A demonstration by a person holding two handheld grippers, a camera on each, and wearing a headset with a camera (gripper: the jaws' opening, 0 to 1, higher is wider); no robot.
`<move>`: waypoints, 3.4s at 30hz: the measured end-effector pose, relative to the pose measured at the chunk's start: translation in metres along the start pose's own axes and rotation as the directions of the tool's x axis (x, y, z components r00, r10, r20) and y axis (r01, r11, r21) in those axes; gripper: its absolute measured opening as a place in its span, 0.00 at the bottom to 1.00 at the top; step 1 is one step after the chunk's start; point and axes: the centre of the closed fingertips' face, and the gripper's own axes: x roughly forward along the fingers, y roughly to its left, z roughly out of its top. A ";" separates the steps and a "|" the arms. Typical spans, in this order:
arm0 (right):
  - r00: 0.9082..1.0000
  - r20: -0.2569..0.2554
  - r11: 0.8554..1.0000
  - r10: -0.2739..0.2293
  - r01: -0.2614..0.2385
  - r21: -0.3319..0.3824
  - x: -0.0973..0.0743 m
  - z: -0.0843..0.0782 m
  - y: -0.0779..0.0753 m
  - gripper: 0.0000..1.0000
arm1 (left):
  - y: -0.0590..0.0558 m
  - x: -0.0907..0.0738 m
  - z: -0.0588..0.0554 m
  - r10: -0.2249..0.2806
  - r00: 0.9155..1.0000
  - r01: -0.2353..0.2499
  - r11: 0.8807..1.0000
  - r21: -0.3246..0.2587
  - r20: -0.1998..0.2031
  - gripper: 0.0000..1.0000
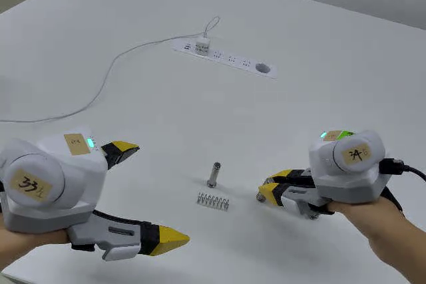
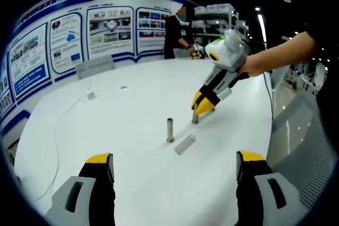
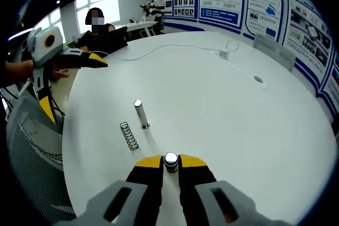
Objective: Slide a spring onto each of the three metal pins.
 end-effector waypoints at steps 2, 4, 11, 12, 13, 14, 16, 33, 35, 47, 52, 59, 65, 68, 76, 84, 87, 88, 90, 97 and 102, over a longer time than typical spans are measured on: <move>1.000 0.006 1.000 0.001 -0.001 0.009 0.000 0.000 0.000 0.12 | 0.001 -0.001 0.000 0.002 1.000 -0.002 1.000 -0.001 -0.001 0.98; 1.000 0.008 1.000 0.004 -0.004 0.012 0.001 0.001 0.000 0.12 | 0.001 -0.001 -0.001 0.004 1.000 -0.004 1.000 -0.001 -0.001 0.97; 0.999 0.034 1.000 -0.013 0.013 0.016 -0.006 0.006 -0.003 0.19 | -0.001 -0.002 0.000 0.003 1.000 -0.003 1.000 0.003 -0.001 0.97; 0.999 0.052 0.999 -0.013 0.012 0.032 -0.009 0.009 -0.004 0.19 | -0.001 -0.002 0.001 0.002 1.000 -0.002 1.000 0.003 0.003 0.97; 0.997 0.071 0.999 -0.014 0.010 0.048 -0.012 0.012 -0.004 0.19 | -0.001 -0.002 0.002 0.003 1.000 -0.003 1.000 0.003 0.005 0.97; 0.995 0.094 0.997 -0.018 0.011 0.073 -0.016 0.016 -0.006 0.20 | -0.001 -0.002 0.002 0.003 1.000 -0.003 1.000 0.005 0.007 0.97; 0.993 0.113 0.994 -0.031 0.018 0.106 -0.023 0.019 -0.011 0.20 | -0.002 -0.001 0.002 0.001 1.000 -0.001 1.000 0.009 0.007 0.97; 0.982 0.173 0.981 -0.080 0.046 0.189 -0.058 0.025 -0.013 0.20 | -0.014 -0.006 0.011 -0.020 1.000 0.020 0.998 0.061 0.009 0.96; 0.983 0.176 0.985 -0.055 0.025 0.172 -0.056 0.027 -0.003 0.20 | -0.013 -0.006 0.011 -0.020 1.000 0.019 0.998 0.060 0.010 0.96; 0.980 0.184 0.990 0.077 -0.096 0.099 -0.032 0.040 0.052 0.20 | -0.017 -0.008 0.014 -0.025 1.000 0.024 0.997 0.074 0.015 0.96; 0.984 0.157 0.990 0.090 -0.106 0.095 -0.014 0.037 0.060 0.20 | -0.013 -0.012 0.010 -0.011 1.000 0.010 0.998 0.065 0.011 0.95; 0.991 0.074 0.993 0.107 -0.110 0.035 0.015 0.024 0.068 0.20 | -0.007 -0.016 0.003 0.010 1.000 -0.010 0.999 0.046 0.002 0.95; 0.992 0.026 0.993 0.121 -0.121 0.003 0.030 0.015 0.070 0.20 | -0.008 -0.016 -0.005 0.012 1.000 -0.011 0.999 0.035 -0.012 0.95; 0.992 0.000 0.992 0.127 -0.127 -0.023 0.036 0.010 0.070 0.20 | -0.007 -0.015 -0.006 0.013 1.000 -0.012 0.999 0.030 -0.014 0.95; 0.988 -0.044 0.987 0.147 -0.150 -0.057 0.044 0.002 0.070 0.19 | -0.006 -0.013 -0.007 0.012 1.000 -0.011 1.000 0.025 -0.019 0.94; 0.986 -0.068 0.982 0.149 -0.156 -0.109 0.049 -0.002 0.073 0.16 | -0.008 -0.011 -0.007 0.005 1.000 -0.004 1.000 0.027 -0.023 0.94; 0.987 -0.071 0.979 0.147 -0.155 -0.129 0.050 -0.001 0.072 0.12 | -0.008 -0.012 -0.006 0.003 1.000 -0.003 1.000 0.030 -0.021 0.93; 0.986 -0.074 0.979 0.147 -0.156 -0.131 0.050 -0.001 0.072 0.12 | -0.008 -0.012 -0.005 0.003 1.000 -0.002 0.999 0.032 -0.021 0.93; 0.985 -0.083 0.977 0.149 -0.159 -0.139 0.049 -0.001 0.073 0.11 | -0.009 -0.012 -0.005 0.001 1.000 0.000 1.000 0.032 -0.019 0.93; 0.986 -0.052 0.972 0.160 -0.166 -0.168 0.034 0.011 0.077 0.11 | -0.011 -0.011 -0.001 -0.013 1.000 0.014 0.999 0.047 -0.013 0.90; 0.984 -0.018 0.957 0.180 -0.179 -0.228 0.012 0.030 0.083 0.11 | -0.015 -0.007 0.007 -0.042 0.999 0.042 0.997 0.071 -0.004 0.85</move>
